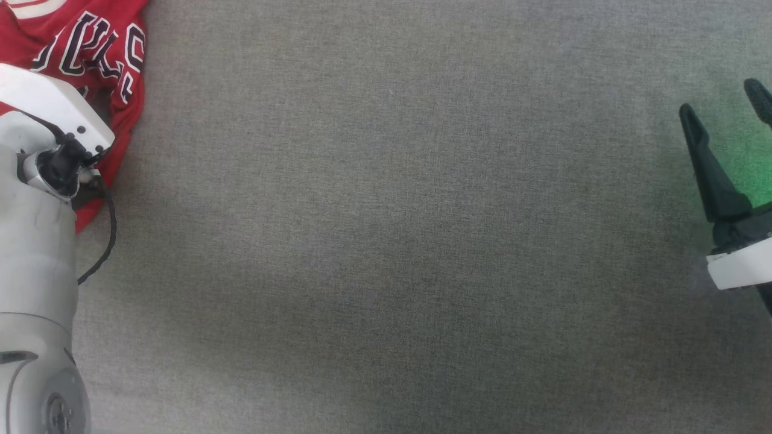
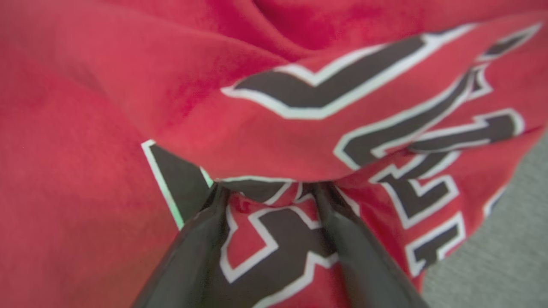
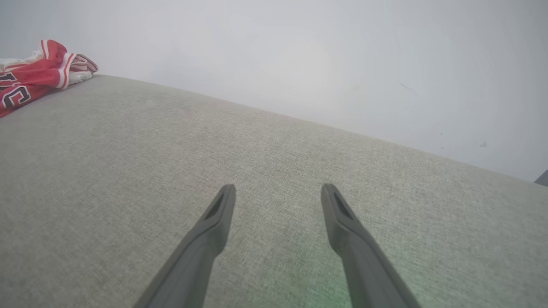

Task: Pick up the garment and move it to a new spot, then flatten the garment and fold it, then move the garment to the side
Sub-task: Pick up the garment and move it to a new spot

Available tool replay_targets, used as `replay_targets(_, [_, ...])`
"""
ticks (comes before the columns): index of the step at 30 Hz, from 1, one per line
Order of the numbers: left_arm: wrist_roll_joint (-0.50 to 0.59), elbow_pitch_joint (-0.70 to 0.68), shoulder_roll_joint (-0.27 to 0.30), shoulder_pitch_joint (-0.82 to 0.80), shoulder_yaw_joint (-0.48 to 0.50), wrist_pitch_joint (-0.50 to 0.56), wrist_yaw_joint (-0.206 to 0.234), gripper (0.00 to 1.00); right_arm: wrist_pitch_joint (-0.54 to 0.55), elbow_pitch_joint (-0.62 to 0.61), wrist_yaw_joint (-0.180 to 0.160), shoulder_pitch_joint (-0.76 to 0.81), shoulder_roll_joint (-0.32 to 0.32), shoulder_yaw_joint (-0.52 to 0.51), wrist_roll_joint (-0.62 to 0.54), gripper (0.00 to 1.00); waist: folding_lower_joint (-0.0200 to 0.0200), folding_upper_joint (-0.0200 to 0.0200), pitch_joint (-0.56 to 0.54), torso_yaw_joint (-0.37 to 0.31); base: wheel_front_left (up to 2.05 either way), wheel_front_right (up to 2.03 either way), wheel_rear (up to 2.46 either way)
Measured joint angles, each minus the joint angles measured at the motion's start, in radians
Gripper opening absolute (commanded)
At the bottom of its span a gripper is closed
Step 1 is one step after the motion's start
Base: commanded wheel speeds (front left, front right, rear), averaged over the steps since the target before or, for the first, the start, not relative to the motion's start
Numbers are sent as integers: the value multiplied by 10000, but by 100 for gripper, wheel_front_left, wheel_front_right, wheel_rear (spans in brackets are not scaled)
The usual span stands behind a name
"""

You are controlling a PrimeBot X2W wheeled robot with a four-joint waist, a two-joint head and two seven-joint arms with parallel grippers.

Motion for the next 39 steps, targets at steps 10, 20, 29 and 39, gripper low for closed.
replay_targets(10, [155, -63, -27, 60, -376, -1657, -328, 0, -52, -4, -2, 0, 132, -142, -31, 100, 0, -3, -374, 137, 0, 0, 0])
replay_targets(20, [732, -807, 562, -178, -1072, -2393, -817, 0, -263, 462, -2, 58, 550, -73, -63, 100, 0, -3, -1379, 335, 0, 0, 0])
replay_targets(29, [1244, -2598, 1060, -425, -1981, -2378, -1208, 0, -472, 974, -2, 118, 1022, 2, -132, 100, 0, -2, -2414, 514, 0, 0, 0])
replay_targets(39, [1070, -5965, 1515, -229, -2744, -792, -1344, 0, -677, 1294, -2, 200, 1417, -82, -205, 100, 0, -3, -3253, 536, 0, 0, 0])
